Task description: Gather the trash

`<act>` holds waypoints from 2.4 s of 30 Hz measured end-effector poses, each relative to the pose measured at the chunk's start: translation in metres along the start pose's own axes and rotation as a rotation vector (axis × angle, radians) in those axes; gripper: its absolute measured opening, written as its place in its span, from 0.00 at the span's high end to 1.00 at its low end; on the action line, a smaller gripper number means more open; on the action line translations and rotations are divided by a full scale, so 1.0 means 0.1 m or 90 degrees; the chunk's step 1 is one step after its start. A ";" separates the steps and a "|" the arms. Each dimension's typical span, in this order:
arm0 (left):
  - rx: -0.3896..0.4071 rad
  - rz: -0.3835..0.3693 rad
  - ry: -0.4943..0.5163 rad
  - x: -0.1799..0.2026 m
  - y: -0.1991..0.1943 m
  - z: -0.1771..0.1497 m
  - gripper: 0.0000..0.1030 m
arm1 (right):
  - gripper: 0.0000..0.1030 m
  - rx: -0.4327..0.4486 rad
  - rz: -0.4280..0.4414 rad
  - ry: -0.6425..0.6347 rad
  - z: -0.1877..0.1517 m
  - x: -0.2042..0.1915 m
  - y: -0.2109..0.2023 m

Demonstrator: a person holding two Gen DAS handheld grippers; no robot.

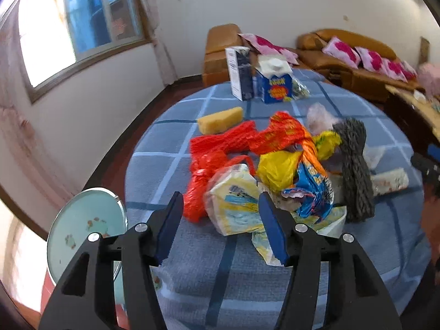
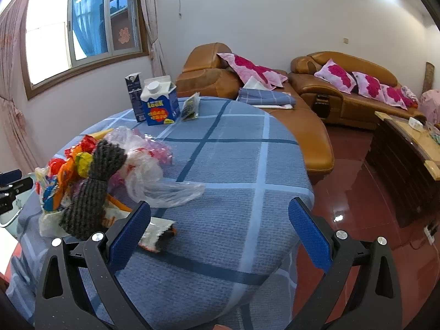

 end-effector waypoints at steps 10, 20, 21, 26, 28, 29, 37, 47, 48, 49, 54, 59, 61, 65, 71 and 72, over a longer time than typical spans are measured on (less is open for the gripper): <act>-0.054 -0.082 0.041 0.23 0.30 -0.08 1.00 | 0.05 -0.023 -0.002 0.013 -0.08 0.16 0.05; -0.022 -0.071 -0.020 -0.08 -0.05 -0.01 1.00 | 0.05 -0.017 0.004 0.013 -0.06 0.14 0.03; -0.018 -0.075 -0.011 -0.08 -0.08 -0.01 1.00 | 0.05 -0.018 0.005 0.011 -0.07 0.12 0.03; -0.019 -0.059 0.029 -0.02 -0.06 -0.08 0.57 | 0.05 -0.025 0.008 -0.002 -0.09 0.05 0.05; -0.027 -0.061 0.040 0.03 0.01 -0.09 0.54 | 0.05 -0.023 0.007 -0.001 -0.09 0.07 0.04; -0.033 -0.058 0.039 0.04 0.06 -0.08 0.54 | 0.05 -0.022 0.006 0.000 -0.09 0.08 0.04; -0.076 -0.100 0.057 0.19 0.41 -0.07 0.67 | 0.05 -0.028 0.006 0.009 -0.12 0.13 0.08; -0.068 -0.099 0.032 0.09 0.31 -0.05 1.00 | 0.05 -0.025 0.008 0.014 -0.13 0.12 0.07; -0.065 -0.099 0.028 0.07 0.28 -0.06 1.00 | 0.05 -0.023 0.008 0.012 -0.12 0.11 0.06; -0.059 -0.097 0.021 0.03 0.23 -0.05 1.00 | 0.05 -0.022 0.008 0.011 -0.11 0.11 0.06; -0.027 -0.080 -0.015 -0.21 -0.06 0.04 1.00 | 0.05 -0.024 0.011 0.005 -0.12 0.06 0.06; 0.001 -0.045 -0.067 -0.57 -0.30 0.12 1.00 | 0.05 -0.020 0.018 0.010 -0.08 0.02 0.05; 0.010 -0.033 -0.082 -0.68 -0.37 0.15 1.00 | 0.05 -0.016 0.023 0.009 -0.02 -0.02 0.05; 0.020 -0.010 -0.097 -0.83 -0.44 0.18 1.00 | 0.05 -0.007 0.039 -0.001 0.08 -0.16 0.04; 0.017 0.045 -0.102 -0.97 -0.40 0.10 1.00 | 0.16 -0.021 0.070 -0.017 0.18 -0.40 0.17; 0.016 0.057 -0.103 -1.01 -0.40 0.07 1.00 | 0.22 -0.027 0.077 -0.021 0.20 -0.45 0.20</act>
Point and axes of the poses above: each gripper's, at about its wrist camera, not at the fingertips, and y roughly the way its jaws point, x to its right, z to its top, the point moved 5 cm from there along y, roughly the way its jaws point, and after that the axes turned 9 degrees about z, right-handed, at the moved point
